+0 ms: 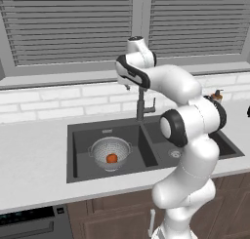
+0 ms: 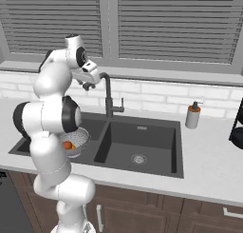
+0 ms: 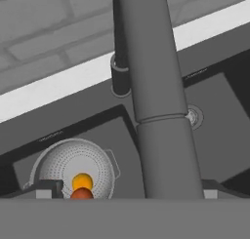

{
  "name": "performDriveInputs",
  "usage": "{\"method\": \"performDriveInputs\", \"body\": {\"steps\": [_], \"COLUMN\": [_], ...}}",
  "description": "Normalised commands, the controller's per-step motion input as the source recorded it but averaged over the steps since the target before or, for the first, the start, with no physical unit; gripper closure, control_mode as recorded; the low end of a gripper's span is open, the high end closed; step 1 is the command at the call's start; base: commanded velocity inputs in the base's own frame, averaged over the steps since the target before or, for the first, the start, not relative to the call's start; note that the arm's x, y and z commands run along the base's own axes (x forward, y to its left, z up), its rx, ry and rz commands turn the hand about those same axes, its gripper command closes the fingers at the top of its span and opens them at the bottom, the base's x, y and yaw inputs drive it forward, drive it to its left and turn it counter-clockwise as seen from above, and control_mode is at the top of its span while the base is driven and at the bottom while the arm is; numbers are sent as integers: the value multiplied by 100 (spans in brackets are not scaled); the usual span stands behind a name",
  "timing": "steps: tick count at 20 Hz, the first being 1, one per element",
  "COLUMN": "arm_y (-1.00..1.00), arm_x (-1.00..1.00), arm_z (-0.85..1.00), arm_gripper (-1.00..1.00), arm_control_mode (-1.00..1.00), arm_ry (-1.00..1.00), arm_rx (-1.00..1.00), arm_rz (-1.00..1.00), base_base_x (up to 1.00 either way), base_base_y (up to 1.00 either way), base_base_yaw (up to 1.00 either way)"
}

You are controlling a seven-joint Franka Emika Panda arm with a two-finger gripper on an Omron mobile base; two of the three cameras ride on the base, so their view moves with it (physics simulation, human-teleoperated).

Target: Put the colander in the sink, put the orange, orange in the colander, and turn on the sink faucet and pour water over the colander.

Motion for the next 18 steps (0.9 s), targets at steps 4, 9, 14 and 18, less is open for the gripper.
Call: {"method": "performDriveInputs", "body": {"steps": [4,9,14,18], "arm_y": [23,26,27,27], "arm_x": [49,52,54,50], "arm_z": [-37,-36,-34,-36], "arm_gripper": [-100,-100,-100,-100], "arm_control_mode": [-100,-100,-100,-100], "arm_ry": [0,0,0,0], "arm_rx": [3,5,5,5], "arm_rz": [-5,-3,-1,0], "base_base_x": [0,0,0,0], "base_base_y": [0,0,0,0], "base_base_yaw": [0,0,0,0]}}
